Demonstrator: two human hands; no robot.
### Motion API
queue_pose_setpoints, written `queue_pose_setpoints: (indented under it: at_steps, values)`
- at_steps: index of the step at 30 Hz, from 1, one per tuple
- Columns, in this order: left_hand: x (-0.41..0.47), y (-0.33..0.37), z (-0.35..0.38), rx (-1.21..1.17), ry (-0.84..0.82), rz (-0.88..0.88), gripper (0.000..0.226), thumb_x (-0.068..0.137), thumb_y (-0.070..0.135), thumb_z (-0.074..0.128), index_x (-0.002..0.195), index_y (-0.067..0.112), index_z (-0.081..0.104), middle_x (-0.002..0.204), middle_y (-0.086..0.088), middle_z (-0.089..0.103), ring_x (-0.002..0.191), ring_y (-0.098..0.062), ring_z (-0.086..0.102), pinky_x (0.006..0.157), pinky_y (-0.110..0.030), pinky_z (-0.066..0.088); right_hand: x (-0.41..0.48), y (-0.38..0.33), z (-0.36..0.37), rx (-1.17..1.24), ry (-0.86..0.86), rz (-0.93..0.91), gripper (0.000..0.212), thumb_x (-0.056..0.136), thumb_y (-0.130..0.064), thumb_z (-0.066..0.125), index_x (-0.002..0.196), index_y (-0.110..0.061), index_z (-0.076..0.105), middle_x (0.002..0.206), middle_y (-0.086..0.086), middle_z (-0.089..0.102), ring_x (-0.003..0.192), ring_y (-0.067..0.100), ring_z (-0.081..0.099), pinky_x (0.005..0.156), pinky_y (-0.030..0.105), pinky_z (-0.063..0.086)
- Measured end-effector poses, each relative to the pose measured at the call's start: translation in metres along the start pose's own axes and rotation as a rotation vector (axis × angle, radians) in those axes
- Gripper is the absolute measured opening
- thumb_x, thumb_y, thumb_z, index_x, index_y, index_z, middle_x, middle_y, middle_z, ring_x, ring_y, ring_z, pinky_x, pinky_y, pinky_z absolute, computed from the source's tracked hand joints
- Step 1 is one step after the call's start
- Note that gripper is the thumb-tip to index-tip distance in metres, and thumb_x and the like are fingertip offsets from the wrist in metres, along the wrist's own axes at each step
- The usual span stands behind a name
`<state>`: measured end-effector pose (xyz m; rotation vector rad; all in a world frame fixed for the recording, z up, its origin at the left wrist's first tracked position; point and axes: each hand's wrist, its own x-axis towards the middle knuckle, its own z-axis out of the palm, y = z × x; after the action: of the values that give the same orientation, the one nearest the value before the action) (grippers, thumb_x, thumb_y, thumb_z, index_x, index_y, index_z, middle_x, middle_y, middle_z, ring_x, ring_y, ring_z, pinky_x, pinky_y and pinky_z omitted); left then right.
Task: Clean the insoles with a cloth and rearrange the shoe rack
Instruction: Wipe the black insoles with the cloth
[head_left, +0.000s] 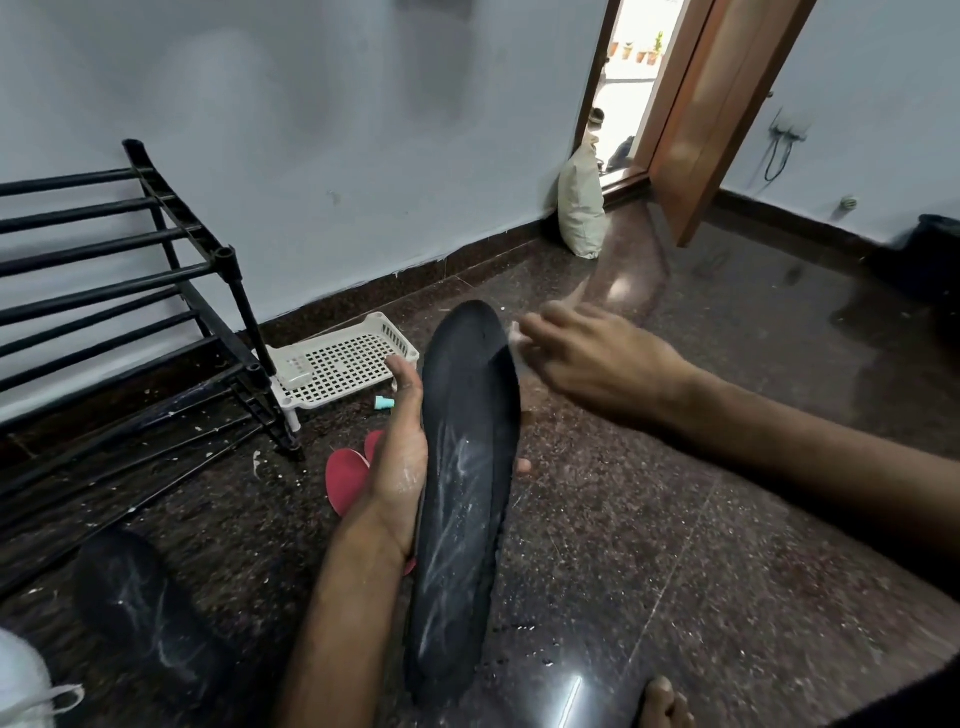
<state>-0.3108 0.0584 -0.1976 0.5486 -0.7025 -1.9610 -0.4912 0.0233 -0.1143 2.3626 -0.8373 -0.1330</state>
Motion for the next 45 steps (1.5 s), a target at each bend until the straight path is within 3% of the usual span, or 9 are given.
queue_pose_setpoints:
  at_steps: [5, 10, 17, 20, 26, 30, 36, 40, 45]
  values:
    - [-0.004, 0.013, -0.005, 0.015, 0.016, 0.015, 0.1, 0.084, 0.082, 0.015, 0.127, 0.006, 0.064, 0.122, -0.028, 0.063, 0.082, -0.035, 0.068, 0.06, -0.041, 0.06, -0.008, 0.023, -0.01, 0.086, -0.05, 0.188, 0.036, 0.092, -0.011, 0.057, 0.127, -0.009, 0.057, 0.125, 0.009, 0.049, 0.112, 0.022, 0.049, 0.084, 0.033, 0.054]
    - [0.001, 0.005, -0.003, -0.047, 0.047, 0.028, 0.099, 0.083, 0.085, 0.02, 0.133, 0.009, 0.059, 0.119, -0.022, 0.064, 0.099, -0.032, 0.063, 0.08, -0.042, 0.055, 0.009, -0.011, -0.022, 0.241, 0.231, 0.065, 0.038, 0.075, -0.009, 0.068, 0.113, -0.006, 0.068, 0.107, 0.013, 0.063, 0.095, 0.025, 0.062, 0.074, 0.038, 0.06]
    - [0.0, 0.008, -0.013, -0.001, 0.058, 0.055, 0.096, 0.084, 0.083, 0.019, 0.128, 0.011, 0.064, 0.119, -0.021, 0.067, 0.097, -0.031, 0.068, 0.08, -0.043, 0.057, -0.006, 0.002, -0.004, 0.158, 0.013, -0.202, 0.031, 0.073, -0.017, 0.075, 0.103, -0.011, 0.072, 0.103, 0.007, 0.063, 0.093, 0.017, 0.061, 0.074, 0.03, 0.06]
    - [-0.001, 0.014, -0.02, 0.0, 0.133, 0.094, 0.097, 0.084, 0.083, 0.019, 0.123, 0.008, 0.067, 0.121, -0.025, 0.065, 0.092, -0.033, 0.069, 0.075, -0.043, 0.059, -0.013, 0.015, -0.002, 0.236, -0.044, 0.03, 0.028, 0.086, -0.013, 0.063, 0.113, -0.017, 0.07, 0.113, 0.004, 0.059, 0.103, 0.015, 0.056, 0.083, 0.028, 0.057]
    - [0.001, 0.007, -0.017, -0.043, 0.296, 0.178, 0.084, 0.087, 0.079, 0.025, 0.095, 0.016, 0.08, 0.098, -0.011, 0.075, 0.082, -0.023, 0.073, 0.065, -0.032, 0.059, 0.0, -0.008, 0.001, 1.076, -0.181, 0.635, 0.022, 0.089, -0.027, 0.066, 0.106, -0.015, 0.073, 0.106, -0.003, 0.072, 0.083, 0.002, 0.066, 0.072, 0.011, 0.052]
    - [0.004, 0.001, -0.015, -0.068, 0.326, 0.18, 0.093, 0.08, 0.086, 0.03, 0.121, 0.012, 0.07, 0.118, -0.018, 0.069, 0.101, -0.031, 0.069, 0.083, -0.042, 0.055, 0.005, -0.03, -0.004, 1.456, -0.208, 0.703, 0.033, 0.084, -0.04, 0.067, 0.092, -0.009, 0.074, 0.09, 0.001, 0.075, 0.086, 0.016, 0.071, 0.082, 0.036, 0.059]
    - [-0.002, 0.001, -0.003, -0.075, 0.203, 0.204, 0.095, 0.085, 0.081, 0.026, 0.134, 0.006, 0.057, 0.128, -0.022, 0.063, 0.112, -0.033, 0.063, 0.092, -0.045, 0.053, 0.003, -0.039, 0.003, 1.54, -0.103, 0.74, 0.021, 0.086, -0.028, 0.072, 0.089, -0.007, 0.075, 0.09, 0.001, 0.076, 0.087, 0.014, 0.072, 0.085, 0.035, 0.058]
    - [-0.001, 0.003, 0.002, -0.051, 0.269, 0.346, 0.072, 0.096, 0.063, 0.026, 0.142, 0.013, 0.049, 0.135, -0.013, 0.061, 0.126, -0.028, 0.057, 0.108, -0.047, 0.041, 0.008, -0.019, -0.001, 1.513, 0.063, 0.888, 0.028, 0.083, -0.026, 0.073, 0.102, -0.006, 0.072, 0.096, 0.002, 0.075, 0.088, 0.014, 0.071, 0.081, 0.031, 0.059]
    - [-0.002, 0.001, 0.017, -0.005, 0.397, 0.302, 0.061, 0.097, 0.059, 0.031, 0.126, 0.015, 0.062, 0.119, -0.01, 0.071, 0.11, -0.025, 0.068, 0.097, -0.043, 0.05, 0.02, -0.002, -0.022, 1.217, 0.336, 0.846, 0.022, 0.082, -0.035, 0.075, 0.096, -0.018, 0.075, 0.089, -0.01, 0.073, 0.079, 0.003, 0.069, 0.067, 0.018, 0.056]
